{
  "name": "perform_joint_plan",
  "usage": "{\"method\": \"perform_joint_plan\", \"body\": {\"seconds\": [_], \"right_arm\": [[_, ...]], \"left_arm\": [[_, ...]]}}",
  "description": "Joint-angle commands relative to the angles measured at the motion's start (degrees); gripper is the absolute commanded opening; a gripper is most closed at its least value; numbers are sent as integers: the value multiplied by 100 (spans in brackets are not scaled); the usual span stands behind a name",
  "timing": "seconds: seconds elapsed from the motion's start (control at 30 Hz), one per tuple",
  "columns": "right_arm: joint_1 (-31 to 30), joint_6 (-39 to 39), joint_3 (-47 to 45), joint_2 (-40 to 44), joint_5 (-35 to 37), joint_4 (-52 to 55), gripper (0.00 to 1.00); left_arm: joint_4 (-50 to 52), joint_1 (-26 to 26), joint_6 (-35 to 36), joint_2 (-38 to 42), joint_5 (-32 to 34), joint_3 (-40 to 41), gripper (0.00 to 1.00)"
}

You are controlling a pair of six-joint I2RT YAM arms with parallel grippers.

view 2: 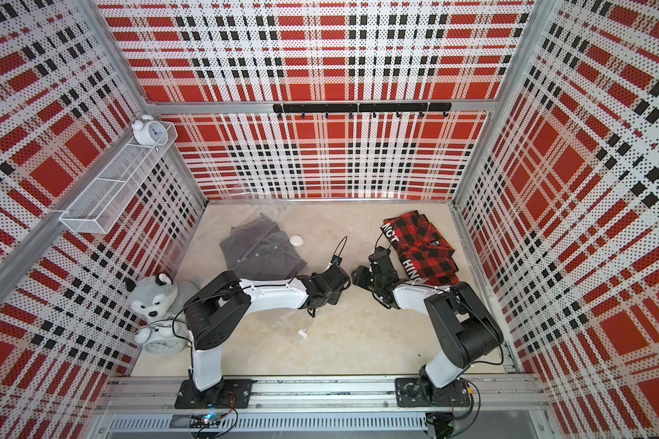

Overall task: Place the folded shirt into the vacuum bag
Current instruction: Open the vacuum bag at the center of the board.

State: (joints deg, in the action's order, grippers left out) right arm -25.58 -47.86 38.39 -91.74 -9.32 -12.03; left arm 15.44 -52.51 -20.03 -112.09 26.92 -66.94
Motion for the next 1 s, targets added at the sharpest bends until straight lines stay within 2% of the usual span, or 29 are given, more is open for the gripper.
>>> {"method": "perform_joint_plan", "body": {"seconds": [0.0,0.1,0.3,0.53,0.8,0.97], "right_arm": [[27,-31,-47,-114,-169,-322,52],[24,-65,-57,-259,-332,-519,53],[21,-213,-53,-595,-685,-964,55],[-62,-316,35,-893,-865,-1203,55],[-197,-476,300,-1218,-1086,-1501,56],[-292,-532,406,-1328,-1204,-1712,56]], "left_arm": [[-189,122,30,176,-245,100,59],[-248,203,38,333,-342,202,45],[-351,353,4,634,-517,365,34],[-528,512,4,964,-868,549,31],[-706,702,-28,1228,-1151,796,22],[-835,812,-64,1405,-1403,939,22]]}}
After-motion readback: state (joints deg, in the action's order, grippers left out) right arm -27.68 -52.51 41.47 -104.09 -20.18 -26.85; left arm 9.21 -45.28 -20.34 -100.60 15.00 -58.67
